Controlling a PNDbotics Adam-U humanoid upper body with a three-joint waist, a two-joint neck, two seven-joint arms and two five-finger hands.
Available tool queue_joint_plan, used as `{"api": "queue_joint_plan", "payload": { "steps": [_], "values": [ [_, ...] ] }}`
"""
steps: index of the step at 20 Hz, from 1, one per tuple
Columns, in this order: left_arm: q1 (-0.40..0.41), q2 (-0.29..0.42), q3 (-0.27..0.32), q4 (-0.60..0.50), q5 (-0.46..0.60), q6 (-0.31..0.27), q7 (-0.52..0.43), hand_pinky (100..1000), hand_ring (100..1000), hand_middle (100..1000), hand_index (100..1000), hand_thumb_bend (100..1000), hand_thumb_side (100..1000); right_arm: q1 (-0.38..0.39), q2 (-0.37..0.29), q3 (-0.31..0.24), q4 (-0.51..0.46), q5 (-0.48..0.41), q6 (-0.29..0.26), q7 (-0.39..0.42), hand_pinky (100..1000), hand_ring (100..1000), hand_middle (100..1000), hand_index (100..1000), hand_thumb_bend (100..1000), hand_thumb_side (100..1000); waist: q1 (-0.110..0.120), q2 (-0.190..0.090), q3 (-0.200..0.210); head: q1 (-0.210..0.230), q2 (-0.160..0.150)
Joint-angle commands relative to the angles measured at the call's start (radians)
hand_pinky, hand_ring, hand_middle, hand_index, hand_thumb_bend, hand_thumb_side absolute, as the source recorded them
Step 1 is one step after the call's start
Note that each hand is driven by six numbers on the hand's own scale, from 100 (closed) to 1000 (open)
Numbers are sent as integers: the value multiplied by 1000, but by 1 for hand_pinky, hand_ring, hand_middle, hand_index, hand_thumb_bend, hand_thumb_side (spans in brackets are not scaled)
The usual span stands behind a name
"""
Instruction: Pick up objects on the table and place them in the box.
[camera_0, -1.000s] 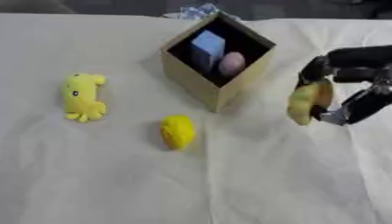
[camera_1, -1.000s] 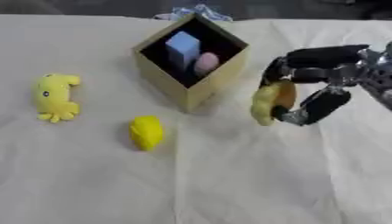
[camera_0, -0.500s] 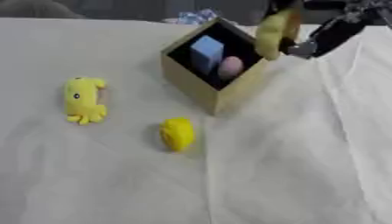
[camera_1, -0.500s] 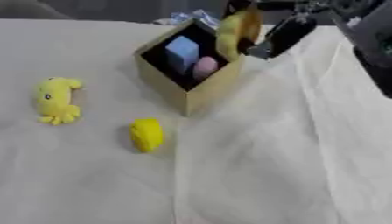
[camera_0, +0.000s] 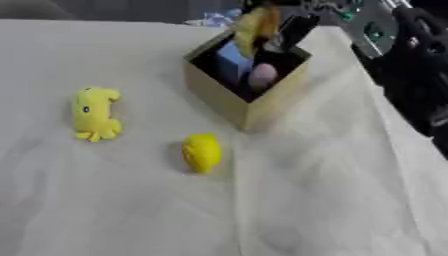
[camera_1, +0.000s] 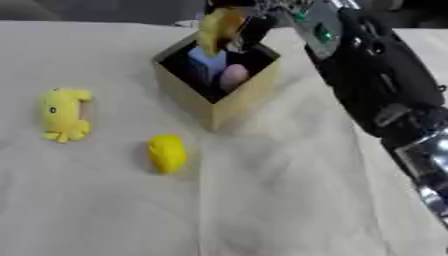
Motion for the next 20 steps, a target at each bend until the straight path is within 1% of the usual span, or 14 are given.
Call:
{"api": "queue_joint_plan", "payload": {
  "steps": [1, 4, 6, 7, 8, 9, 10, 13, 16, 20],
  "values": [
    [-14, 23, -2, -21, 5, -1, -6, 878, 671, 678, 846, 195, 767, -32, 33, -30, 94, 108, -34, -59, 857, 761, 605, 720, 309, 121, 4, -15, 4, -5, -4],
    [-17, 23, -2, -21, 6, -1, -7, 878, 671, 677, 845, 195, 767, -27, 47, -41, 147, 161, -74, -82, 860, 779, 630, 747, 339, 140, 3, -12, 6, -4, -3],
    [-17, 22, -2, -21, 6, 0, -9, 878, 671, 678, 845, 194, 769, -23, 50, -48, 167, 176, -91, -84, 874, 833, 702, 827, 384, 195, 2, -11, 6, -2, -2],
    [-17, 22, -2, -21, 6, 1, -10, 878, 671, 678, 845, 193, 769, -22, 50, -51, 173, 178, -99, -81, 894, 879, 765, 880, 413, 232, 2, -11, 6, -1, -2],
    [-17, 22, -2, -21, 6, 1, -10, 878, 671, 678, 845, 194, 769, -21, 49, -54, 174, 177, -106, -77, 907, 907, 801, 905, 420, 257, 2, -11, 6, 0, -1],
    [-17, 22, -2, -21, 6, 2, -10, 878, 672, 678, 844, 202, 767, -20, 47, -58, 172, 174, -110, -71, 918, 931, 838, 928, 407, 287, 2, -12, 5, 1, -1],
    [-17, 21, -2, -21, 6, 2, -10, 878, 672, 678, 844, 194, 768, -20, 46, -60, 168, 168, -112, -67, 923, 938, 849, 938, 437, 280, 2, -12, 5, 2, 0],
    [-17, 21, -3, -21, 7, 2, -11, 878, 672, 679, 844, 195, 767, -18, 38, -63, 146, 148, -105, -59, 935, 965, 875, 962, 456, 291, 3, -15, 3, 3, 0],
    [-17, 21, -3, -21, 7, 3, -13, 878, 672, 679, 844, 196, 766, -16, 32, -64, 122, 130, -86, -59, 943, 979, 881, 976, 452, 303, 3, -18, 1, 5, 2],
    [-16, 21, -4, -21, 7, 3, -15, 877, 673, 679, 844, 196, 765, -13, 24, -63, 89, 106, -71, -60, 938, 969, 873, 971, 431, 298, 3, -22, -2, 7, 3]
  ]
}}
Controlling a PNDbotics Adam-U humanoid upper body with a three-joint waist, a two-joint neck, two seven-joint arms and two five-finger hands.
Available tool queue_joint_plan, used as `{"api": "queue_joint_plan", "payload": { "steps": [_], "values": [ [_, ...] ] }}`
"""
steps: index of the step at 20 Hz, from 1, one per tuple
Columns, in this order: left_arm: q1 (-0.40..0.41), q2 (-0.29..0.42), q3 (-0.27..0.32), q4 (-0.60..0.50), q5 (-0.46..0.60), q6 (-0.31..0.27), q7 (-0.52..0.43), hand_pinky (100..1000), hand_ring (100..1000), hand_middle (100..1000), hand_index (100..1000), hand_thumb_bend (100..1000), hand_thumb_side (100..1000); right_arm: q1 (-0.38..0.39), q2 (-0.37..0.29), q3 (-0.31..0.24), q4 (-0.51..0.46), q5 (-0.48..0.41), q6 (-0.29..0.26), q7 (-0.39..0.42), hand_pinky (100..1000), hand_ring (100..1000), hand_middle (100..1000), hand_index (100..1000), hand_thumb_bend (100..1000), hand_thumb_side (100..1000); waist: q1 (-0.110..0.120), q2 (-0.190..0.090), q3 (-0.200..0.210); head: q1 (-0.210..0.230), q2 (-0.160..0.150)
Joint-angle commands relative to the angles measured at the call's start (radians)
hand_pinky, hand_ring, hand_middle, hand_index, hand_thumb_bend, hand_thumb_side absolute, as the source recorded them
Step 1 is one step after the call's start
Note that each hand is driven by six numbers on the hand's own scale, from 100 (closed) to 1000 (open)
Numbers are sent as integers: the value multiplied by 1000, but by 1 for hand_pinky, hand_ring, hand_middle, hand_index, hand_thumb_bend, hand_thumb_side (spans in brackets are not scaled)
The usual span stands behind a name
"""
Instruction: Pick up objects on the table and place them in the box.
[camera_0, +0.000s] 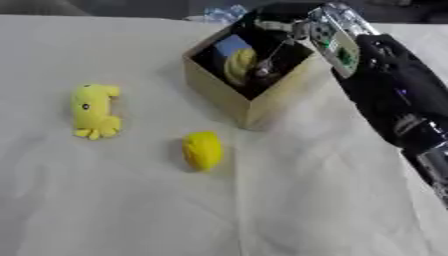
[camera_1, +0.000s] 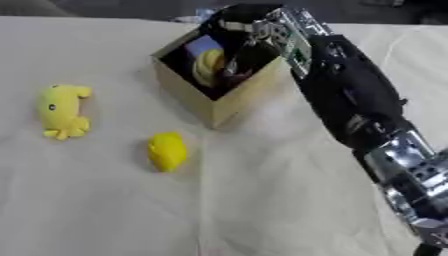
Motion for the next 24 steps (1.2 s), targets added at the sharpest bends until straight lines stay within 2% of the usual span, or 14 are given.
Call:
{"api": "queue_joint_plan", "payload": {
  "steps": [1, 3, 5, 8, 9, 13, 18, 22, 24],
  "values": [
    [-9, 21, 2, -21, 4, 0, -5, 877, 673, 679, 844, 195, 764, -16, -35, -10, -53, -31, 15, -4, 935, 961, 869, 968, 417, 284, 5, -26, -1, 4, 2],
    [-8, 22, 3, -21, 2, 0, -4, 877, 673, 680, 844, 195, 763, -12, -50, -13, -91, -61, 30, -5, 929, 948, 858, 962, 383, 272, 5, -29, -2, 6, 4],
    [-7, 25, 5, -21, 1, -1, -2, 877, 673, 680, 844, 195, 761, -4, -80, -13, -154, -101, 50, -4, 919, 929, 840, 948, 303, 264, 5, -31, -4, 10, 5],
    [-10, 43, 7, -21, -5, -1, 2, 875, 673, 680, 842, 194, 750, 31, -157, -6, -307, -192, 97, -3, 905, 891, 796, 912, 114, 261, 4, -33, -10, 18, 9],
    [-15, 56, 6, -21, -9, -1, 3, 874, 674, 681, 842, 194, 741, 50, -190, -2, -373, -230, 115, -5, 901, 880, 784, 907, 100, 265, 5, -34, -13, 21, 10],
    [-53, 127, -7, -21, -30, 1, 6, 870, 675, 682, 842, 191, 710, 153, -330, -1, -646, -383, 204, -23, 894, 860, 763, 893, 100, 333, 7, -34, -27, 30, 11],
    [-121, 261, -43, -4, -120, 37, -8, 861, 689, 691, 849, 196, 663, 307, -471, -45, -929, -512, 302, -75, 891, 846, 748, 881, 100, 334, 18, -30, -46, 47, 10],
    [-191, 409, -86, 77, -254, 55, -53, 853, 715, 720, 868, 243, 632, 434, -530, -115, -1055, -605, 379, -148, 889, 827, 721, 869, 100, 416, 25, -26, -61, 55, 9],
    [-233, 485, -112, 137, -319, 66, -103, 850, 731, 730, 875, 269, 637, 486, -541, -150, -1089, -641, 409, -191, 888, 818, 707, 863, 100, 412, 28, -24, -68, 59, 10]
  ]
}}
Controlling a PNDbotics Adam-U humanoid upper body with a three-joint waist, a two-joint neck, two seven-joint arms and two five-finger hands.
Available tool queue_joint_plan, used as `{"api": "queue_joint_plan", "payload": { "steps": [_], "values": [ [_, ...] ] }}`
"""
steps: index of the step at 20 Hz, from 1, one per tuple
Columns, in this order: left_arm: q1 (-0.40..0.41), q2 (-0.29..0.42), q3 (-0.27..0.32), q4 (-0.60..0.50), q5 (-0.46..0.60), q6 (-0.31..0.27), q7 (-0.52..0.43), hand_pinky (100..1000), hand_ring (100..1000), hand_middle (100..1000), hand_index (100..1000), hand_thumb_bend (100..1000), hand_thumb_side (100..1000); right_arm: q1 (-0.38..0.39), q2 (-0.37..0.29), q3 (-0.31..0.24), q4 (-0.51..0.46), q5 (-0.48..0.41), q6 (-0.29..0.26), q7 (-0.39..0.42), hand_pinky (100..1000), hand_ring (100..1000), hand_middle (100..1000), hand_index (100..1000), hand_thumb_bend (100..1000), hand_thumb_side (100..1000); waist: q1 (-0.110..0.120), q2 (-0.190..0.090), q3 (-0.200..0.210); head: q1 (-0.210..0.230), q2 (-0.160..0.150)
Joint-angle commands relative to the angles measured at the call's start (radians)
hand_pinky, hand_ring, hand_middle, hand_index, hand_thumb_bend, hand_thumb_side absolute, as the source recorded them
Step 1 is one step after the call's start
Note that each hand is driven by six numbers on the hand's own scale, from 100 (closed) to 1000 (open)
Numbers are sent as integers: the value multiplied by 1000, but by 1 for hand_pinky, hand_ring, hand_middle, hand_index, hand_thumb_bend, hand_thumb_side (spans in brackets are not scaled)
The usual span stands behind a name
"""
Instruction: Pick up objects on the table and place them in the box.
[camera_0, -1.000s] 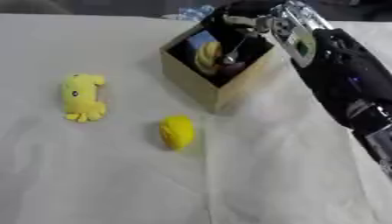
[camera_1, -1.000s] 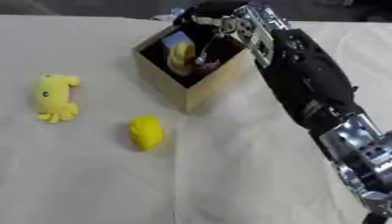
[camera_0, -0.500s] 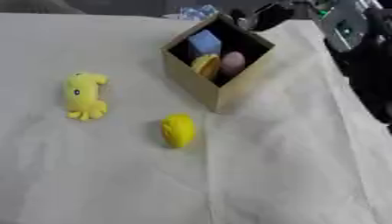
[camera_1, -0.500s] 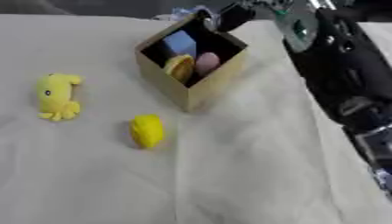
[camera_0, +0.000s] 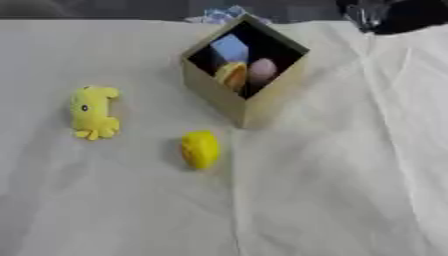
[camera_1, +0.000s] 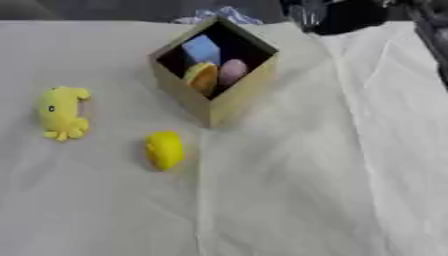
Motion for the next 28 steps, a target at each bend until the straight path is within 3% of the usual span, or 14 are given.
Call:
{"api": "queue_joint_plan", "payload": {
  "steps": [1, 5, 9, 16, 21, 28],
  "values": [
    [-60, 153, -33, 83, -96, 16, -78, 850, 737, 733, 878, 278, 626, 36, -52, -67, -74, -60, 47, -63, 887, 815, 705, 862, 100, 414, 5, -16, -5, 10, 1],
    [-157, 269, -97, 233, -167, -6, -245, 853, 773, 760, 893, 347, 636, 83, -55, -101, -104, -80, 77, -106, 885, 809, 697, 856, 100, 428, 10, -16, -17, 19, 2],
    [-256, 307, -157, 364, -206, -67, -439, 862, 798, 775, 903, 417, 612, 89, -54, -106, -116, -86, 85, -111, 885, 807, 694, 853, 100, 435, 12, -18, -23, 22, 2],
    [-401, 303, -256, 515, -234, -154, -670, 855, 809, 773, 905, 497, 593, 85, -49, -102, -118, -86, 87, -106, 885, 806, 691, 853, 100, 446, 12, -23, -19, 20, 3],
    [-475, 272, -324, 604, -254, -186, -773, 856, 812, 772, 903, 538, 575, 78, -41, -97, -115, -87, 88, -103, 885, 802, 687, 851, 100, 449, 14, -26, -14, 19, 5],
    [-532, 231, -377, 660, -198, -202, -871, 848, 779, 723, 863, 601, 541, 73, -28, -94, -103, -85, 92, -102, 883, 796, 679, 848, 100, 459, 22, -26, -11, 17, 8]
  ]
}}
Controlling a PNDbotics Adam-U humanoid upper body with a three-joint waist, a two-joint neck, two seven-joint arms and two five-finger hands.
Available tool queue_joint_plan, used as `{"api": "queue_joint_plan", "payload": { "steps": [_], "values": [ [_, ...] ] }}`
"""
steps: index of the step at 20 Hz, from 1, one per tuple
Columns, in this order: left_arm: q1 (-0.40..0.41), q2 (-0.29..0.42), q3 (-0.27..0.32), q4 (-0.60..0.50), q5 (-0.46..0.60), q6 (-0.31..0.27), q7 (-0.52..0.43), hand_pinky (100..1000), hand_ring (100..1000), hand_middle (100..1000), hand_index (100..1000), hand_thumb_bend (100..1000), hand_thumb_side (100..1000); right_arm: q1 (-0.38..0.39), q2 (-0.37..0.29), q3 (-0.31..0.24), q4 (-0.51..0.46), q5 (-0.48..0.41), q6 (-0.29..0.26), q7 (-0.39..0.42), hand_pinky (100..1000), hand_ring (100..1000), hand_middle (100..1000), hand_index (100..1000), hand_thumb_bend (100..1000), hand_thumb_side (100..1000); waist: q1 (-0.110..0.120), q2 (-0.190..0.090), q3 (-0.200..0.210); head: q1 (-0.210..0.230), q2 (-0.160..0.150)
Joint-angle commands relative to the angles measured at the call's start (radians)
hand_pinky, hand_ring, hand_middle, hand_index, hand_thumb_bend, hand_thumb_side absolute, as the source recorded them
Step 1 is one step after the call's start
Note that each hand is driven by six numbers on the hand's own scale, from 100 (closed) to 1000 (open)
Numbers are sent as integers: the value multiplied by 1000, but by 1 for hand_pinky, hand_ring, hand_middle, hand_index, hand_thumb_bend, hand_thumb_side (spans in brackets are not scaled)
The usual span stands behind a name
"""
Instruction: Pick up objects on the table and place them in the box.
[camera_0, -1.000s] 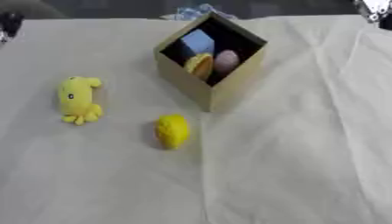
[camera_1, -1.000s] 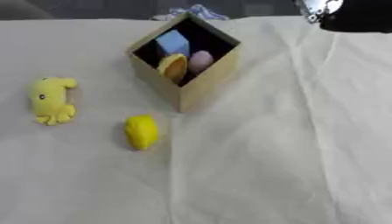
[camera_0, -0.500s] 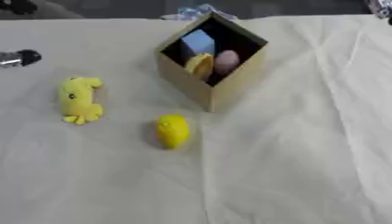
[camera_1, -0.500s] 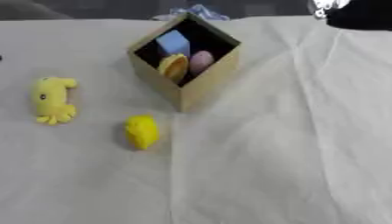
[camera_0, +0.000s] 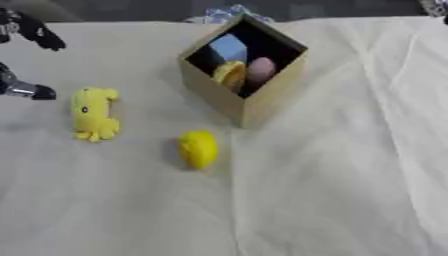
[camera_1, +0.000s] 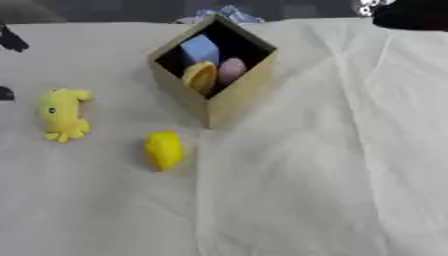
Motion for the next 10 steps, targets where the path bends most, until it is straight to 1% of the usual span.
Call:
{"api": "queue_joint_plan", "payload": {
  "steps": [1, 4, 10],
  "values": [
    [-30, 11, -14, 6, 35, -2, -31, 849, 780, 722, 862, 606, 542, -20, -10, -8, 0, -4, 5, -3, 883, 794, 677, 847, 100, 463, 2, -23, 1, 0, 1],
    [-48, -10, -34, 23, 40, 7, -50, 850, 784, 725, 864, 621, 536, -23, -3, -7, 3, -5, 7, -4, 882, 793, 675, 846, 100, 468, 4, -23, 0, 2, 4],
    [-75, -55, -64, 72, -11, 10, -73, 863, 816, 756, 876, 672, 540, -26, 6, -8, 4, -7, 8, -5, 882, 789, 671, 844, 100, 471, 5, -22, -4, 3, 7]
  ]
}}
